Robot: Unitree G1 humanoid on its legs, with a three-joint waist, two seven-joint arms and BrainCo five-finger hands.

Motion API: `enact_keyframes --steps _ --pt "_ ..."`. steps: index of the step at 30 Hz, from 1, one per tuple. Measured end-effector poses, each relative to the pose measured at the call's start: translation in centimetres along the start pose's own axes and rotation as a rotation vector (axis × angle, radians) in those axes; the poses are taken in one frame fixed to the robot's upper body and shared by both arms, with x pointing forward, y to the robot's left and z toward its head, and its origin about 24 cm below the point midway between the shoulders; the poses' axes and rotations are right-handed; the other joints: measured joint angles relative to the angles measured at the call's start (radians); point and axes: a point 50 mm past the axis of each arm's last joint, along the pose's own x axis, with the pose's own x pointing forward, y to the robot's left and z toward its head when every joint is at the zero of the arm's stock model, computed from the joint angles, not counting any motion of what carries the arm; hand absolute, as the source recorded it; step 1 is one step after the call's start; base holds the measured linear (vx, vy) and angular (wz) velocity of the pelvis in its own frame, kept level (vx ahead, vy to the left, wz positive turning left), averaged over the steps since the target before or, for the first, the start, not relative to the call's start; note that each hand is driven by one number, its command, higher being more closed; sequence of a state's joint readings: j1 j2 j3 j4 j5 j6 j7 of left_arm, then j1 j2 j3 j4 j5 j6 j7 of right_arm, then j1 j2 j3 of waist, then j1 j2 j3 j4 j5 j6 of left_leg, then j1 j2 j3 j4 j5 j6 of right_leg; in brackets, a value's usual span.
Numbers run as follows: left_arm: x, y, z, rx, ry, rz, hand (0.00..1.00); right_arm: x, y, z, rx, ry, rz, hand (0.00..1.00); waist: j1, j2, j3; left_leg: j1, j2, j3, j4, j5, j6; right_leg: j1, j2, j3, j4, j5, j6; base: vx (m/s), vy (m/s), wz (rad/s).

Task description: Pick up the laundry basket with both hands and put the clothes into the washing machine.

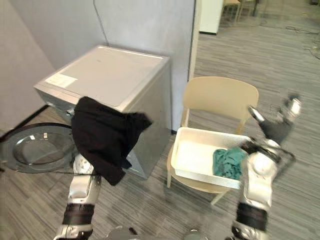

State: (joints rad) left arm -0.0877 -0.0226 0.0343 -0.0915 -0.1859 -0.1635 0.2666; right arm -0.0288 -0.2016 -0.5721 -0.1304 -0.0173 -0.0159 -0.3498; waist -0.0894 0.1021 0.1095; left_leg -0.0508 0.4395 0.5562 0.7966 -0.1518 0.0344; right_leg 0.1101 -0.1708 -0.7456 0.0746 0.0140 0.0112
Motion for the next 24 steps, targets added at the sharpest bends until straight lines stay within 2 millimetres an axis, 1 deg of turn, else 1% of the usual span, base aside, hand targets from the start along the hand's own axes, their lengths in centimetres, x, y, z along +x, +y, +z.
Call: enact_keyframes --steps 1,2,3,4,5,6,7,8,9,10,11,12,13,14,15,16,17,18,19,20,21,22,23,24 --pt "-0.6 -0.6 -0.1 -0.028 0.009 -0.020 1.00 -0.7 -4.3 -2.1 -0.191 0.102 -0.120 0.00 -0.025 0.011 -0.007 0.020 0.062 0.039 -0.015 0.006 -0.007 -0.027 -0.052 -0.087 0.052 0.000 0.000 -0.10 0.197 1.96" --pt "-0.9 -0.9 -0.1 -0.034 0.011 -0.041 1.00 -1.3 -6.7 -3.3 -0.312 0.174 -0.191 0.00 -0.041 0.012 -0.008 0.030 0.092 0.079 -0.059 0.019 -0.014 -0.037 -0.089 -0.139 0.092 0.000 0.000 -0.07 0.257 1.98" --pt "-1.1 -1.2 -0.1 -0.037 0.012 -0.062 1.00 -1.7 -8.3 -3.9 -0.393 0.218 -0.239 0.00 -0.051 0.016 -0.011 0.031 0.106 0.099 -0.111 0.035 -0.028 -0.043 -0.110 -0.176 0.116 0.000 0.001 -0.04 0.304 1.97" --pt "-1.7 -1.6 0.2 -0.047 0.009 -0.092 1.00 -2.3 -11.1 -4.8 -0.497 0.293 -0.324 0.00 -0.066 0.028 -0.018 0.030 0.106 0.120 -0.248 0.078 -0.067 -0.047 -0.153 -0.251 0.163 0.009 0.014 -0.03 0.350 1.67" --pt "-2.0 -1.7 0.3 -0.053 0.009 -0.104 1.00 -2.6 -12.3 -5.3 -0.533 0.330 -0.362 0.00 -0.062 0.029 -0.019 0.029 0.075 0.128 -0.279 0.035 -0.130 -0.046 -0.183 -0.277 0.182 0.020 0.020 -0.04 0.470 1.94" --pt "-2.5 -1.2 0.4 -0.050 0.009 -0.103 1.00 -3.6 -14.0 -6.4 -0.596 0.412 -0.406 0.00 -0.062 0.024 -0.026 0.025 0.026 0.137 -0.319 -0.037 -0.163 -0.035 -0.249 -0.323 0.235 0.054 0.006 -0.06 0.602 1.58" --pt "-3.0 -0.5 0.1 -0.037 0.028 -0.096 1.00 -4.7 -14.9 -7.7 -0.676 0.498 -0.402 0.00 -0.053 -0.022 -0.020 0.035 -0.066 0.111 -0.356 -0.052 -0.144 -0.050 -0.390 -0.337 0.385 0.080 -0.051 -0.09 0.618 1.48" --pt "-3.3 0.0 -0.2 -0.025 0.044 -0.083 1.00 -5.1 -15.1 -8.1 -0.700 0.533 -0.386 0.00 -0.050 -0.026 -0.021 0.037 -0.085 0.087 -0.372 -0.056 -0.136 -0.064 -0.427 -0.317 0.431 0.033 -0.030 -0.09 0.482 1.19" --pt "-3.8 0.9 -0.6 -0.007 0.070 -0.056 1.00 -5.9 -15.1 -8.6 -0.730 0.573 -0.352 0.00 -0.048 -0.037 -0.023 0.051 -0.111 0.053 -0.395 -0.065 -0.121 -0.079 -0.427 -0.262 0.470 -0.074 0.039 -0.06 0.349 1.01" --pt "-4.2 1.2 -0.9 0.000 0.092 -0.068 1.00 -7.3 -15.3 -9.2 -0.769 0.627 -0.303 0.00 -0.037 -0.052 -0.013 0.090 -0.143 0.036 -0.401 -0.071 -0.111 -0.072 -0.419 -0.226 0.485 -0.096 0.019 -0.02 0.318 0.94" --pt "-4.5 1.2 -1.1 0.001 0.103 -0.077 1.00 -8.3 -15.2 -9.5 -0.784 0.657 -0.268 0.00 -0.031 -0.059 -0.005 0.112 -0.157 0.033 -0.398 -0.080 -0.096 -0.065 -0.412 -0.206 0.488 -0.101 0.001 0.02 0.234 0.91" --pt "-5.0 1.4 -1.5 0.005 0.127 -0.091 1.00 -10.9 -14.5 -10.1 -0.797 0.715 -0.181 0.00 -0.033 -0.099 -0.005 0.136 -0.170 0.021 -0.363 -0.106 -0.068 -0.065 -0.380 -0.118 0.499 -0.076 -0.094 0.02 0.117 1.03" --pt "-5.9 1.1 -2.2 0.001 0.175 -0.120 1.00 -14.1 -13.3 -10.9 -0.786 0.791 -0.052 0.00 -0.035 -0.118 -0.007 0.137 -0.153 0.000 -0.316 -0.153 -0.069 -0.077 -0.320 0.069 0.525 -0.042 -0.151 0.02 0.069 0.98" --pt "-6.3 1.0 -2.4 0.001 0.190 -0.140 1.00 -15.4 -12.5 -11.4 -0.769 0.823 -0.001 0.00 -0.030 -0.122 -0.008 0.137 -0.148 -0.012 -0.307 -0.164 -0.080 -0.101 -0.309 0.153 0.557 -0.009 -0.136 0.02 0.072 0.69" --pt "-6.6 0.9 -2.6 0.003 0.204 -0.153 1.00 -16.5 -11.6 -11.8 -0.739 0.856 0.046 0.00 -0.028 -0.126 -0.011 0.138 -0.160 -0.025 -0.302 -0.166 -0.080 -0.128 -0.309 0.219 0.604 0.021 -0.146 0.02 0.074 0.54" --pt "-7.5 0.6 -3.2 -0.002 0.251 -0.183 1.00 -18.8 -9.7 -13.3 -0.677 0.930 0.180 0.00 -0.034 -0.127 0.003 0.135 -0.176 -0.086 -0.318 -0.178 -0.071 -0.211 -0.292 0.324 0.724 0.001 -0.115 0.02 0.024 0.54" --pt "-7.7 0.4 -3.4 -0.006 0.264 -0.195 1.00 -19.6 -9.1 -13.9 -0.641 0.968 0.218 0.00 -0.030 -0.134 0.007 0.135 -0.173 -0.099 -0.329 -0.183 -0.072 -0.233 -0.266 0.336 0.753 -0.062 -0.051 0.03 -0.048 0.68" --pt "-7.9 -0.2 -3.9 -0.018 0.286 -0.217 1.00 -21.2 -8.2 -14.7 -0.591 1.022 0.268 0.00 -0.008 -0.140 0.013 0.126 -0.174 -0.125 -0.337 -0.189 -0.080 -0.263 -0.203 0.321 0.765 -0.152 0.002 0.08 -0.102 0.58" --pt "-8.1 -0.7 -4.5 -0.032 0.313 -0.238 1.00 -22.4 -7.5 -15.5 -0.544 1.065 0.301 0.00 0.009 -0.152 0.024 0.121 -0.183 -0.143 -0.338 -0.194 -0.089 -0.273 -0.152 0.268 0.728 -0.211 0.043 0.09 -0.109 0.61" --pt "-8.1 -0.8 -4.9 -0.031 0.331 -0.245 1.00 -23.0 -7.2 -15.9 -0.523 1.092 0.318 0.00 0.018 -0.160 0.026 0.121 -0.187 -0.144 -0.337 -0.197 -0.094 -0.271 -0.135 0.224 0.693 -0.231 0.064 0.13 -0.127 0.58" --pt "-8.2 -0.9 -5.4 -0.028 0.358 -0.253 1.00 -23.8 -6.7 -16.6 -0.493 1.129 0.343 0.00 0.028 -0.172 0.031 0.120 -0.196 -0.144 -0.332 -0.202 -0.101 -0.261 -0.123 0.140 0.623 -0.253 0.069 0.18 -0.152 0.71" --pt "-8.6 -1.1 -6.3 -0.026 0.411 -0.253 1.00 -24.2 -5.6 -17.5 -0.468 1.168 0.385 0.00 0.033 -0.175 0.028 0.116 -0.198 -0.146 -0.321 -0.208 -0.114 -0.181 -0.127 -0.002 0.528 -0.326 -0.048 0.20 -0.143 0.70" --pt "-8.7 -1.1 -6.6 -0.024 0.429 -0.257 1.00 -24.2 -5.2 -17.9 -0.460 1.183 0.397 0.00 0.033 -0.152 0.036 0.115 -0.196 -0.160 -0.327 -0.209 -0.119 -0.167 -0.127 -0.033 0.522 -0.322 -0.054 0.22 -0.087 0.71" --pt "-8.9 -1.3 -6.8 -0.024 0.446 -0.262 1.00 -24.1 -4.0 -18.2 -0.442 1.182 0.440 0.00 0.037 -0.128 0.036 0.128 -0.199 -0.165 -0.350 -0.205 -0.112 -0.151 -0.124 -0.066 0.509 -0.334 -0.052 0.19 -0.044 0.48"
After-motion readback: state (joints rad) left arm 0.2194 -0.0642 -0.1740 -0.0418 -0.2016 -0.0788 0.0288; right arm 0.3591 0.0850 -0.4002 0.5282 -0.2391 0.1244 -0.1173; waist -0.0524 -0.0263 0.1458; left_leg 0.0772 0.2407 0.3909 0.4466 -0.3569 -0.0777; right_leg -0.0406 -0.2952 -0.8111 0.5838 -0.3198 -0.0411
